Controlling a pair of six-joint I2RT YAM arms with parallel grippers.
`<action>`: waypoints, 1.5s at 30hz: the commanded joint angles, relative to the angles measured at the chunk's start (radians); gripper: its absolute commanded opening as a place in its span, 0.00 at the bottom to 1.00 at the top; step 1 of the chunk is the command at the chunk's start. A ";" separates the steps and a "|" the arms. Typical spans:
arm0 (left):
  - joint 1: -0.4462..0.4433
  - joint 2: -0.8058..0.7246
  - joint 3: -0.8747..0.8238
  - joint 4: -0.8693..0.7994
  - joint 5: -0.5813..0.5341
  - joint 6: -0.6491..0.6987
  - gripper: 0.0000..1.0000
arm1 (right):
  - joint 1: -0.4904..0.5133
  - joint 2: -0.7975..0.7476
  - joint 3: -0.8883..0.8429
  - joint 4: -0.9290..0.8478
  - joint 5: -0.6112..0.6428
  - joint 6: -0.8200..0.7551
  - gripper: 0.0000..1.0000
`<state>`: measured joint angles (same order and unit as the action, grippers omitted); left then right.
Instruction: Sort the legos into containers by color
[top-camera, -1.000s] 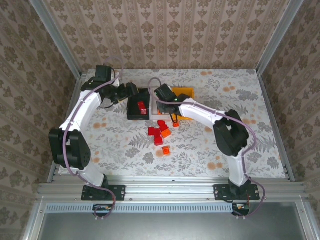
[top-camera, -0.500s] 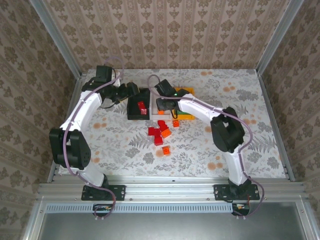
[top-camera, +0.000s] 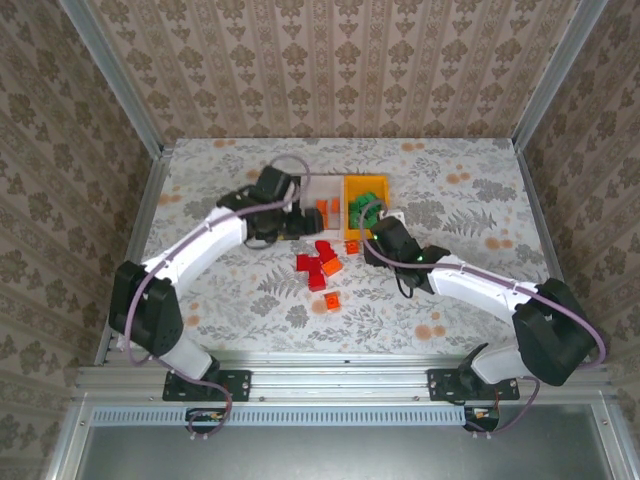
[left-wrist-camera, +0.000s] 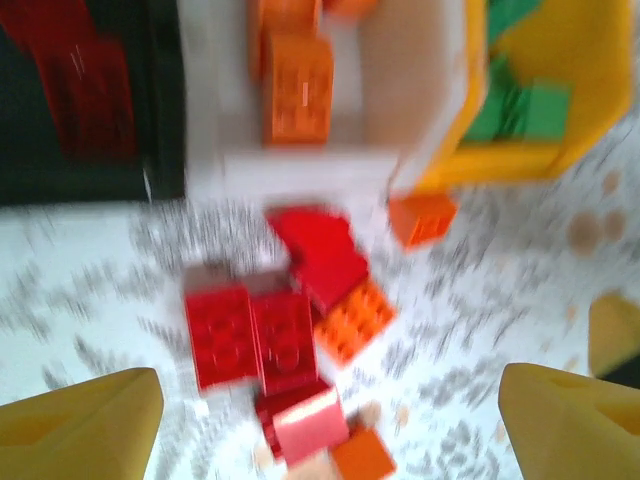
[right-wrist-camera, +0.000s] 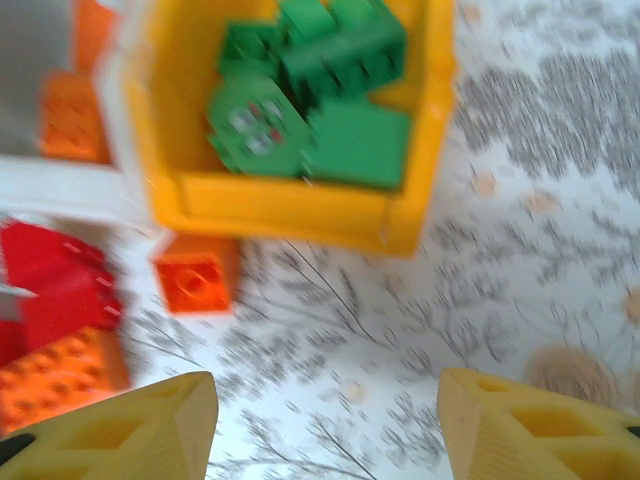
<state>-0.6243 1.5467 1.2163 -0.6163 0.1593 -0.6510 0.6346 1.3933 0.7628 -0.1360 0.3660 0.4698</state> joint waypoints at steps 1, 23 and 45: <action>-0.084 -0.035 -0.107 0.068 -0.147 -0.175 0.89 | -0.004 -0.030 -0.055 0.152 0.046 0.109 0.64; -0.318 0.300 -0.012 -0.015 -0.340 -0.265 0.67 | -0.007 -0.103 -0.130 0.185 0.121 0.204 0.73; -0.385 0.121 0.053 -0.087 -0.431 -0.162 0.25 | -0.007 -0.099 -0.129 0.188 0.108 0.206 0.72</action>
<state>-0.9878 1.7657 1.1934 -0.6487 -0.2115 -0.8722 0.6327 1.3087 0.6456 0.0280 0.4614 0.6601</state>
